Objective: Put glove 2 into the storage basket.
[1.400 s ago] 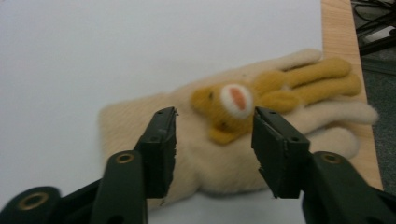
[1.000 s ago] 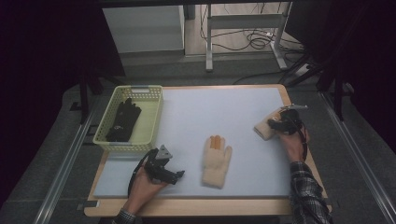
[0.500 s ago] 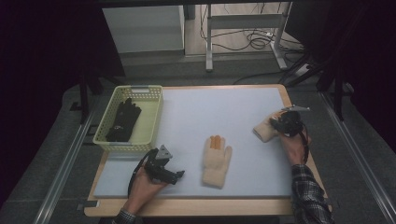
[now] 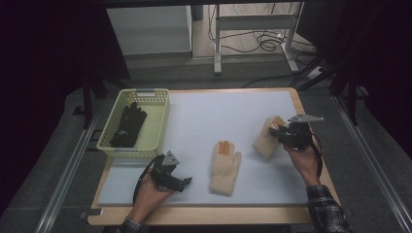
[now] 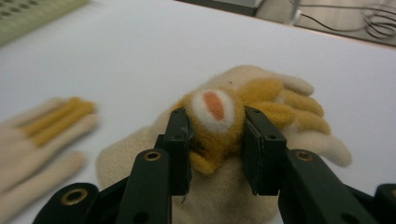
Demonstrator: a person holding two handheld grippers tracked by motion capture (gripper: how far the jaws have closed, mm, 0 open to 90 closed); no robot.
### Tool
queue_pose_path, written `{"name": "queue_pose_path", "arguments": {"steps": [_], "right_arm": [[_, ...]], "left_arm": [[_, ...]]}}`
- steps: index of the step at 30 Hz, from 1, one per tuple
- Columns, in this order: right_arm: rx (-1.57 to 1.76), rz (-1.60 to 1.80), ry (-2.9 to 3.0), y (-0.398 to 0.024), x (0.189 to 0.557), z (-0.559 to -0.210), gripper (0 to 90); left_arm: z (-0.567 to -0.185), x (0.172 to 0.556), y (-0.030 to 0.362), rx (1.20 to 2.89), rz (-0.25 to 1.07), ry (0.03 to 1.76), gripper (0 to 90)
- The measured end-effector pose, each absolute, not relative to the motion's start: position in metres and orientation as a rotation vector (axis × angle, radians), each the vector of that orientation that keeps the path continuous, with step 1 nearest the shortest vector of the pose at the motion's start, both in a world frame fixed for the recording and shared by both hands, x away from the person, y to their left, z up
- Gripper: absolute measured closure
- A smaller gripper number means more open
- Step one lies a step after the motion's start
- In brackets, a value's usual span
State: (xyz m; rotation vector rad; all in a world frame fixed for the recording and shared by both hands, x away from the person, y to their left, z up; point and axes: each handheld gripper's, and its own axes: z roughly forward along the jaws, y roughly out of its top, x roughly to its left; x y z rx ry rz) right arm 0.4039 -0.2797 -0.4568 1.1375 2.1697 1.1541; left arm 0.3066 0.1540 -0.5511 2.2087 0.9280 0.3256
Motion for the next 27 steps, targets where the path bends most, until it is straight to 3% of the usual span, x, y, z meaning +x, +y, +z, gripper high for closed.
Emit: {"name": "queue_pose_path", "arguments": {"steps": [14, 27], "right_arm": [[0.812, 1.309, 2.433, -0.202, 0.338, -0.427, 63.8], [0.713, 1.189, 2.615, -0.140, 0.336, -0.482, 62.0]], "left_arm": [[-0.551, 0.307, 0.154, 2.208, 0.325, 0.928, 0.5], [-0.551, 0.307, 0.154, 2.207, 0.325, 0.930, 0.5]]}}
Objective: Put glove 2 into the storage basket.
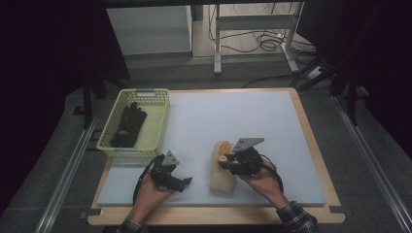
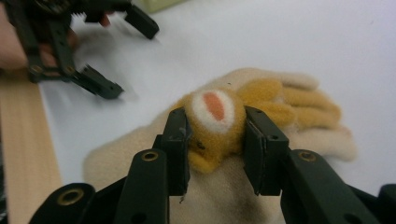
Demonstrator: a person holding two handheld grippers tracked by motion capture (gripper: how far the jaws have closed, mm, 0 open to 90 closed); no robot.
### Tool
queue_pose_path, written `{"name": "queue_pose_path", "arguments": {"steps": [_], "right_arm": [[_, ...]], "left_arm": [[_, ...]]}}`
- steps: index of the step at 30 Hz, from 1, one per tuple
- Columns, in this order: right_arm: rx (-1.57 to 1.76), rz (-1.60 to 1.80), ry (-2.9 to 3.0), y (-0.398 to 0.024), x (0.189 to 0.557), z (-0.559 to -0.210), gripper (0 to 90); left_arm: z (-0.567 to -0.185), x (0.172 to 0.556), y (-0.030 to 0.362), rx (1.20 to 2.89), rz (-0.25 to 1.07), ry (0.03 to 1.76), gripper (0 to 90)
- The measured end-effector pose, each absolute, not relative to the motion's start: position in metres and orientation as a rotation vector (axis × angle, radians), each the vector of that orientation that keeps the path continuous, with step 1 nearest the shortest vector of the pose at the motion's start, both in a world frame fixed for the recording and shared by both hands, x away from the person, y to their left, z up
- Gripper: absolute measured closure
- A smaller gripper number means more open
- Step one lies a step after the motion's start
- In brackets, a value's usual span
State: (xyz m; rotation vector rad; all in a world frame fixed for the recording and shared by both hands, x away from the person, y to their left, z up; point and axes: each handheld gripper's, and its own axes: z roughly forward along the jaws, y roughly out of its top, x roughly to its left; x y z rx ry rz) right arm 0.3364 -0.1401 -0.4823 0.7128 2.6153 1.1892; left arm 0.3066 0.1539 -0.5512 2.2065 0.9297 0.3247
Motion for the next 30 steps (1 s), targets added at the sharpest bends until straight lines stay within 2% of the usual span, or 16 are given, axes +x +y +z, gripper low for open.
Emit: {"name": "queue_pose_path", "arguments": {"steps": [9, 14, 19, 23, 25, 30], "right_arm": [[0.779, 1.161, 2.630, -0.139, 0.334, -0.508, 47.3], [0.799, 1.186, 2.601, -0.148, 0.335, -0.498, 39.2], [0.858, 1.192, 2.528, -0.171, 0.339, -0.488, 38.3], [0.919, 1.170, 2.495, -0.189, 0.340, -0.488, 45.6], [0.941, 1.158, 2.489, -0.197, 0.340, -0.492, 54.5], [0.950, 1.152, 2.515, -0.204, 0.331, -0.503, 69.2]], "left_arm": [[-0.551, 0.307, 0.154, 2.207, 0.325, 0.930, 0.5], [-0.551, 0.307, 0.154, 2.207, 0.325, 0.930, 0.5], [-0.551, 0.307, 0.154, 2.207, 0.325, 0.930, 0.5], [-0.551, 0.307, 0.154, 2.208, 0.325, 0.929, 0.6], [-0.551, 0.307, 0.154, 2.210, 0.325, 0.927, 0.6], [-0.551, 0.307, 0.154, 2.209, 0.325, 0.928, 0.6]]}}
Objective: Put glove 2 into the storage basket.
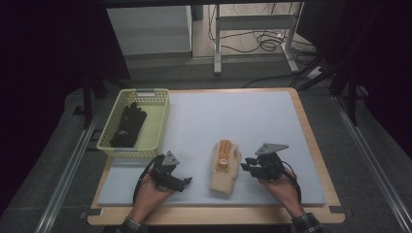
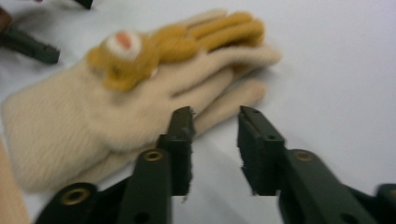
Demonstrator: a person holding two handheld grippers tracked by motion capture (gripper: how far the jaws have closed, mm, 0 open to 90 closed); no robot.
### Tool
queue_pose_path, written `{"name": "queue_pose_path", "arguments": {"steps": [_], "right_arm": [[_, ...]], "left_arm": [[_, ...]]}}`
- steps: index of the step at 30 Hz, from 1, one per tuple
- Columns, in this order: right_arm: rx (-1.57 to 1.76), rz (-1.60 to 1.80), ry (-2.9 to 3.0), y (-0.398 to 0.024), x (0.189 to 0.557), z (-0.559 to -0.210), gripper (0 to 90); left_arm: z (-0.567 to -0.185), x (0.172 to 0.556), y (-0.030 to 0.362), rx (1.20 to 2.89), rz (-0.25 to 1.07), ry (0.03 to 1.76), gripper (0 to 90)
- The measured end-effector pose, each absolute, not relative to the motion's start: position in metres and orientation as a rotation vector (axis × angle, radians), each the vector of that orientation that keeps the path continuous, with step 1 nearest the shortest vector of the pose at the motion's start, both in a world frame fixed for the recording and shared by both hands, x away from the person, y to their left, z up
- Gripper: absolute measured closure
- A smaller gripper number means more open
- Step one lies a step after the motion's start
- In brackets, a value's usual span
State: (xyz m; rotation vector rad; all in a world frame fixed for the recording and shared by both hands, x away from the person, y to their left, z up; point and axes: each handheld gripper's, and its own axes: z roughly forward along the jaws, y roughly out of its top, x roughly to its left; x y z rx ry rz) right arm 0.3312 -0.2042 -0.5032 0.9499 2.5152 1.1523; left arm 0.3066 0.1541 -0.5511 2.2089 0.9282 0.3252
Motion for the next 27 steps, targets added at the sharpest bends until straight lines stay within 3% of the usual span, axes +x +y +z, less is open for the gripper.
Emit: {"name": "queue_pose_path", "arguments": {"steps": [9, 27], "right_arm": [[0.883, 1.165, 2.604, -0.195, 0.303, -0.525, 83.0], [0.777, 1.188, 2.622, -0.139, 0.304, -0.535, 83.6]], "left_arm": [[-0.551, 0.307, 0.154, 2.206, 0.326, 0.930, 0.9], [-0.550, 0.303, 0.171, 2.210, 0.339, 0.953, 1.9]]}}
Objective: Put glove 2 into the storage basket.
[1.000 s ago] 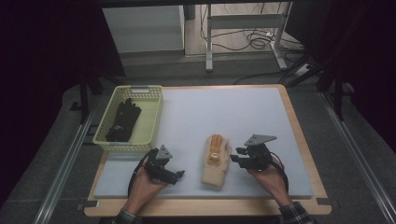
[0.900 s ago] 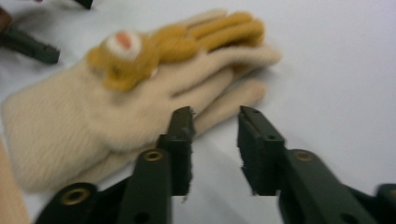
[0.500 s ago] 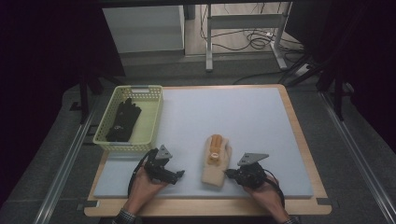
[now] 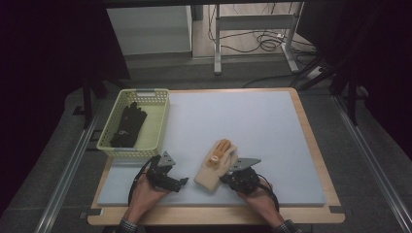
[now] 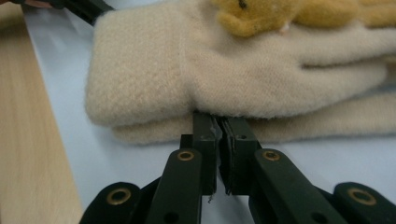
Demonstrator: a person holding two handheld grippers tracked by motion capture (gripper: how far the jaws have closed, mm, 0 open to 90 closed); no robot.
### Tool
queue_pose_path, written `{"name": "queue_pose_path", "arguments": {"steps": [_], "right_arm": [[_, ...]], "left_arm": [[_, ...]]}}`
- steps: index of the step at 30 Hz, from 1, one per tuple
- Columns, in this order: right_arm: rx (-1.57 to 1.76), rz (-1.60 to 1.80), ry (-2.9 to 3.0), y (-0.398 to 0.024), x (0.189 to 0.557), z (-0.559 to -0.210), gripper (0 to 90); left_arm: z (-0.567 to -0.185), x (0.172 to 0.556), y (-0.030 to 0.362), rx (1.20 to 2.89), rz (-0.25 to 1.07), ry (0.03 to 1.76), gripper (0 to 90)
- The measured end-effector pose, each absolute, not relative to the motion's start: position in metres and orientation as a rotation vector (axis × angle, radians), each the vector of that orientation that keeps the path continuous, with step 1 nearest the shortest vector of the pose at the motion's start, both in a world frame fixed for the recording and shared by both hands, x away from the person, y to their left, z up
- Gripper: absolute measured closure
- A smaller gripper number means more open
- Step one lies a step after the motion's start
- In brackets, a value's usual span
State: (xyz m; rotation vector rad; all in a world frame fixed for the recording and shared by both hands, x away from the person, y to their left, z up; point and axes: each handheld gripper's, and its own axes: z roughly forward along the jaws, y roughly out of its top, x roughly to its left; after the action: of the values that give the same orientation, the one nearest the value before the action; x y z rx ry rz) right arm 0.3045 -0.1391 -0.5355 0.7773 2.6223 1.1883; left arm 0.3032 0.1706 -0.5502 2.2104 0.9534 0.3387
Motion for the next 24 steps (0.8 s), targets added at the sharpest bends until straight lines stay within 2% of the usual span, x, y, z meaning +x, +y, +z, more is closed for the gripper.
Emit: {"name": "queue_pose_path", "arguments": {"steps": [4, 17, 24], "right_arm": [[0.766, 1.180, 2.605, -0.126, 0.309, -0.536, 83.6], [0.763, 1.140, 2.554, -0.092, 0.326, -0.538, 82.5], [0.783, 1.168, 2.574, -0.103, 0.322, -0.537, 74.0]], "left_arm": [[-0.551, 0.303, 0.183, 2.201, 0.343, 0.969, 1.4], [-0.552, 0.304, 0.184, 2.205, 0.334, 0.962, 1.4], [-0.552, 0.304, 0.184, 2.199, 0.332, 0.963, 1.4]]}}
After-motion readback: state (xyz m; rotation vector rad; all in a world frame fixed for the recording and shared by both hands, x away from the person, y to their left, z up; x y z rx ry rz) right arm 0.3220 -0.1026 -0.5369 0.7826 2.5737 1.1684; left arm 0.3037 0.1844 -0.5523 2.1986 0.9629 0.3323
